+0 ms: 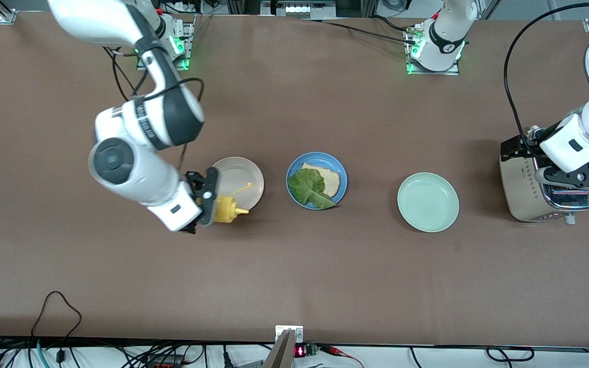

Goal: Make sandwich in blue plate with both arms
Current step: 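Tilt the yellow bottle over the blue plate with the right gripper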

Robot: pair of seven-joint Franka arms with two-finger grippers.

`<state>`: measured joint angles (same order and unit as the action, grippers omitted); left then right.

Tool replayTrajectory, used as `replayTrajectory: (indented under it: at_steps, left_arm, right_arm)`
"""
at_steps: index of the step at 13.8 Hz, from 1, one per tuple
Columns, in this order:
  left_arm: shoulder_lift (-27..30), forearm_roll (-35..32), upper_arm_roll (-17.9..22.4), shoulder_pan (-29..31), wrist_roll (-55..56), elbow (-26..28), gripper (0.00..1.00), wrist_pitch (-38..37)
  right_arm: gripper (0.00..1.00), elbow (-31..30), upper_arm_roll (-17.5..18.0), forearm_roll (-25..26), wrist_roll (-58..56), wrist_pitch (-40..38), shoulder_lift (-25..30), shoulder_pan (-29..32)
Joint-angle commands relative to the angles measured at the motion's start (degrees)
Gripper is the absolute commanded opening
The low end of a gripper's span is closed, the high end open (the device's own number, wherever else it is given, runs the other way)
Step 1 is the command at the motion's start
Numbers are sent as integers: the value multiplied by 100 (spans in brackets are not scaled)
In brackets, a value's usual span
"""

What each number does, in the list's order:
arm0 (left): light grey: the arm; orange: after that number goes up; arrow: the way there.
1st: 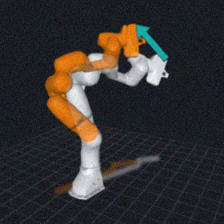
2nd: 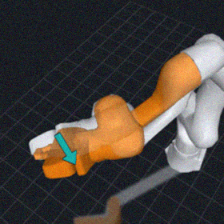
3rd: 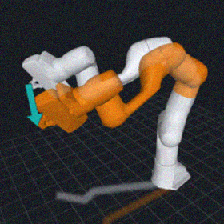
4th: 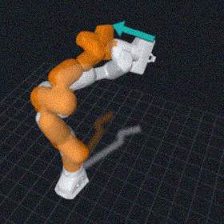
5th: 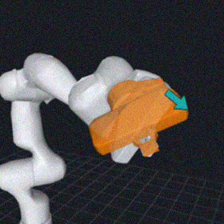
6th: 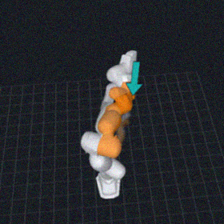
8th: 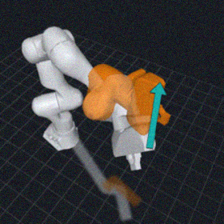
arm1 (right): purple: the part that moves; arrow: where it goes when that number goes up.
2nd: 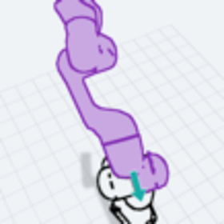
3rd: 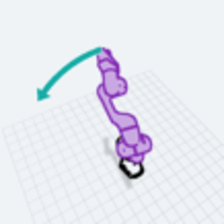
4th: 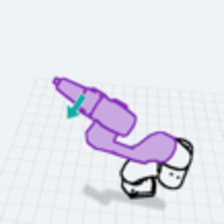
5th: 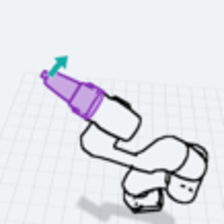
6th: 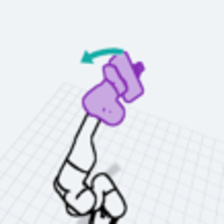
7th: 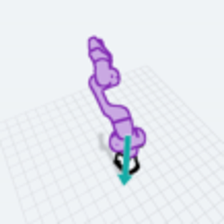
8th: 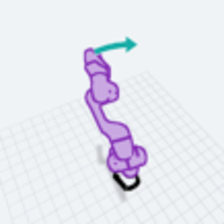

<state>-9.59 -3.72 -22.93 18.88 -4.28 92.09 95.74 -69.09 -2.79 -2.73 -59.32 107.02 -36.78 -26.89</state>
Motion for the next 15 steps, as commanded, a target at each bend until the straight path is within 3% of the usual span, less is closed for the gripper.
replayTrajectory:
  at_steps: [1,8,15]
  left_arm:
    - [115,293,-124,290,-169,55,100,68]
    - [124,311,-159,371,-55,-137,100,-117]
    - [54,232,-124,362,-38,-95,100,-117]
  right_arm:
    - [35,-201,-46,745,892,82,172,-508]
    - [35,-218,-46,2460,2345,-6,-267,-1537]
    - [35,-236,-55,3094,2662,-59,-619,-2039]
